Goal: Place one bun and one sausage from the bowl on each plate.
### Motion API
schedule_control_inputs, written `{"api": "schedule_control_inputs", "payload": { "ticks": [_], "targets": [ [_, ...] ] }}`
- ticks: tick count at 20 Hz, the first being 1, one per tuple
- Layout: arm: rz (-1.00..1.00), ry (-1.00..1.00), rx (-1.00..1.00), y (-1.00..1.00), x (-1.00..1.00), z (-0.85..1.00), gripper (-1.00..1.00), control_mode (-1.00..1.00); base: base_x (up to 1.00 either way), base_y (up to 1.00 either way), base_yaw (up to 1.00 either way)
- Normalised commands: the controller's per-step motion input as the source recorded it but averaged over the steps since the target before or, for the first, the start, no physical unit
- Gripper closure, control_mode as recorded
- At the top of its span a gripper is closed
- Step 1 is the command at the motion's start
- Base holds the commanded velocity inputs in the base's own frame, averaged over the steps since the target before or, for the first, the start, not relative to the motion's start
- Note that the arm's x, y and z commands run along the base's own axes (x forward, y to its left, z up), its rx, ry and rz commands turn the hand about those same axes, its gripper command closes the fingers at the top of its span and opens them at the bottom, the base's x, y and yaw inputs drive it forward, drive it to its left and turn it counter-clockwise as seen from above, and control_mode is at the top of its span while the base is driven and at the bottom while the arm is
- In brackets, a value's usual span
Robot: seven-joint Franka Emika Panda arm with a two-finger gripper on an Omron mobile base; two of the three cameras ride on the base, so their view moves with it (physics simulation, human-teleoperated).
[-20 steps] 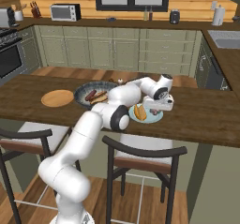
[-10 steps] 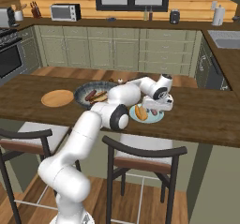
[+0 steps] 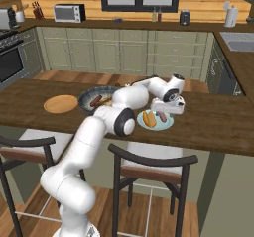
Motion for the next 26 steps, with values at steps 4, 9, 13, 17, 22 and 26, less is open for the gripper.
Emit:
{"api": "schedule_control_inputs", "payload": {
  "ticks": [4,9,13,17,22,26],
  "targets": [
    [0.00,-0.42,-0.06,0.00,-0.92,0.07,-1.00,-1.00,0.00,0.00,0.00],
    [0.00,-0.37,-0.11,0.08,-1.00,0.03,-1.00,-1.00,0.00,0.00,0.00],
    [0.00,-0.13,-0.01,0.58,-0.76,0.34,-1.00,-1.00,0.00,0.00,0.00],
    [0.00,-0.04,0.03,0.65,-0.36,0.83,-1.00,-1.00,0.00,0.00,0.00],
    [-0.01,-0.03,0.09,0.53,-0.20,0.85,-1.00,-1.00,0.00,0.00,0.00],
    [-0.05,0.00,0.08,0.70,-0.37,0.42,-1.00,-1.00,0.00,0.00,0.00]
  ]
}}
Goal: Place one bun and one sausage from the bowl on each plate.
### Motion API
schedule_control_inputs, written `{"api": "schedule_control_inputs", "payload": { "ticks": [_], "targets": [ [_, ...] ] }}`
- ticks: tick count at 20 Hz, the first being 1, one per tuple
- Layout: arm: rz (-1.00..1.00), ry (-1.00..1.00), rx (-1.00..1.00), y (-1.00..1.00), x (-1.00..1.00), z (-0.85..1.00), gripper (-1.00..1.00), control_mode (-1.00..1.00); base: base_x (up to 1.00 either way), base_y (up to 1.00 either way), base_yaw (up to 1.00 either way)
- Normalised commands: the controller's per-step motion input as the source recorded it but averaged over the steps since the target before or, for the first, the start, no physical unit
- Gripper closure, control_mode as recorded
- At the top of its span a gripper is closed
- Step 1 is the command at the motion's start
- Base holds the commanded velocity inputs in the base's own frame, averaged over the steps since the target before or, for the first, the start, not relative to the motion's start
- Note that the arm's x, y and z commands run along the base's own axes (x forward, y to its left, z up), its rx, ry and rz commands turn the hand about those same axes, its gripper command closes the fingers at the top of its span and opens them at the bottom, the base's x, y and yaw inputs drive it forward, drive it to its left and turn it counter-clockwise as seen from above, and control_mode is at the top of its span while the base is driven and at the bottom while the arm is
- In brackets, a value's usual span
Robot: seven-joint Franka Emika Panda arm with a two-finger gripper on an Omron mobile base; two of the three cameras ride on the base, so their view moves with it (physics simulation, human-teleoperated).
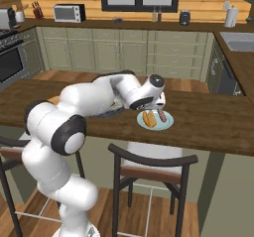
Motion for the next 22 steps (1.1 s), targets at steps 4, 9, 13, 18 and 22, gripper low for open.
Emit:
{"api": "schedule_control_inputs", "payload": {
  "ticks": [4,9,13,18,22],
  "targets": [
    [-0.05,0.00,0.10,0.71,-0.30,0.27,-1.00,-1.00,0.00,0.00,0.00],
    [-0.07,0.03,0.12,0.72,-0.29,0.41,-1.00,-1.00,0.00,0.00,0.00],
    [-0.11,0.05,0.03,0.92,-0.05,0.45,-1.00,-1.00,0.00,0.00,0.00],
    [-0.16,0.00,-0.06,0.99,0.15,0.01,-1.00,-1.00,0.00,0.00,0.00],
    [-0.18,0.00,-0.07,0.66,0.49,-0.04,-1.00,-1.00,0.00,0.00,0.00]
  ]
}}
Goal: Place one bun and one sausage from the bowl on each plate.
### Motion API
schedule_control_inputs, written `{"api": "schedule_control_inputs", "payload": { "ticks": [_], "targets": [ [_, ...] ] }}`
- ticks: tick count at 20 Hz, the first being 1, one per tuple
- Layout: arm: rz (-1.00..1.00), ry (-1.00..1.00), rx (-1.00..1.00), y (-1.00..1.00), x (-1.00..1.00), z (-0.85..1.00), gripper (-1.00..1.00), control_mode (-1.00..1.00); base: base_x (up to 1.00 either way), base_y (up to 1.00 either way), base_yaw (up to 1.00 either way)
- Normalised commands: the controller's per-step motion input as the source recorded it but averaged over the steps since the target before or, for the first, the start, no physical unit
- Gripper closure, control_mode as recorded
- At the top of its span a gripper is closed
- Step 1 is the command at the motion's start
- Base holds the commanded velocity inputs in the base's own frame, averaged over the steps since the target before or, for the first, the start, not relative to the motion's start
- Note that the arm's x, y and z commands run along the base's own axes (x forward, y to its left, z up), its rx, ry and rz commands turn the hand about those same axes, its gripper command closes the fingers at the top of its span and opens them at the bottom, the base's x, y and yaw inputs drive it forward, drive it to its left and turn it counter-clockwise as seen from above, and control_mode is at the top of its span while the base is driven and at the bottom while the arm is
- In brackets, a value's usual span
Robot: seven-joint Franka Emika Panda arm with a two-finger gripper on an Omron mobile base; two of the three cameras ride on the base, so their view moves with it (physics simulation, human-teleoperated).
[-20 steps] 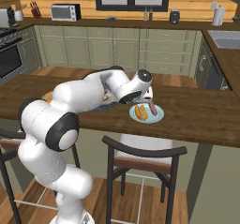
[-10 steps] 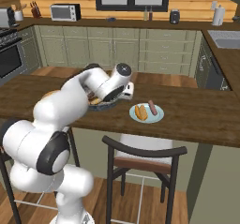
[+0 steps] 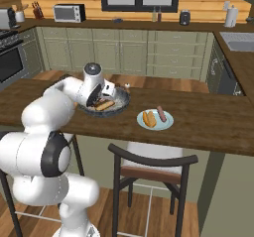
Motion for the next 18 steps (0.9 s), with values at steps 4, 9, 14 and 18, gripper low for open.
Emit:
{"api": "schedule_control_inputs", "payload": {
  "ticks": [4,9,14,18],
  "targets": [
    [-0.10,0.24,0.00,0.24,0.27,0.09,-1.00,-1.00,0.00,0.00,0.00],
    [-0.10,0.30,0.00,0.21,0.16,0.00,-1.00,-1.00,0.00,0.00,0.00],
    [-0.02,0.07,0.00,0.15,0.30,-0.22,-1.00,-1.00,0.00,0.00,0.00],
    [0.00,0.00,0.00,0.14,0.47,-0.50,-1.00,-1.00,0.00,0.00,0.00]
  ]
}}
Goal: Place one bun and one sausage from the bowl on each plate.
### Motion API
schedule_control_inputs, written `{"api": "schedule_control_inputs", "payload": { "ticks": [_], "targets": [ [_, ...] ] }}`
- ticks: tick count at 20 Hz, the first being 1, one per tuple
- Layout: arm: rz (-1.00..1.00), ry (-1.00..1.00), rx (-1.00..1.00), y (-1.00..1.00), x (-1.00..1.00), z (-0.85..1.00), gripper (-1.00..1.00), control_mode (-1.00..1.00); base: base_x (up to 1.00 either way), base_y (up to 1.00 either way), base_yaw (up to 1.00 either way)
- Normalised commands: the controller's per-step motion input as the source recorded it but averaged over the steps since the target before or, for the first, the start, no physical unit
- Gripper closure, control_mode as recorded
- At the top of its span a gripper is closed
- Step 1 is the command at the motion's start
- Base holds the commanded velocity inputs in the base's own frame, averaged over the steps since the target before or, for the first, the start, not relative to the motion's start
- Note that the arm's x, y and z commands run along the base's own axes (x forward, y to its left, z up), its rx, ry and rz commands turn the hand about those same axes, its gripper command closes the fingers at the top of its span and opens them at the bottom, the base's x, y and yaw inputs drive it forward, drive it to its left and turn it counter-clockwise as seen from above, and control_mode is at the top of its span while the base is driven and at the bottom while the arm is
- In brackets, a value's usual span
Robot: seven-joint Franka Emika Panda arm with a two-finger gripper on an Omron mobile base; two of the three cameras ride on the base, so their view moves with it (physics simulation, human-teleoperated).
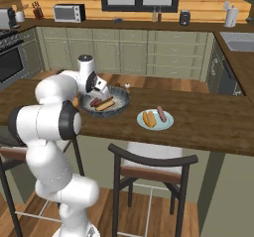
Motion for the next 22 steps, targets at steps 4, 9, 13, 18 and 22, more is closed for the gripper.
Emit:
{"api": "schedule_control_inputs", "payload": {
  "ticks": [4,9,13,18,22],
  "targets": [
    [0.00,0.00,0.00,0.17,0.45,-0.45,-1.00,-1.00,0.00,0.00,0.00],
    [0.00,0.04,0.00,0.12,0.40,-0.26,-1.00,-1.00,0.00,0.00,0.00],
    [0.00,0.01,0.00,0.00,0.36,-0.26,-1.00,-1.00,0.00,0.00,0.00],
    [0.00,0.01,0.00,0.00,0.44,-0.14,-1.00,-1.00,0.00,0.00,0.00],
    [0.00,0.01,0.00,0.00,0.22,-0.18,-1.00,-1.00,0.00,0.00,0.00]
  ]
}}
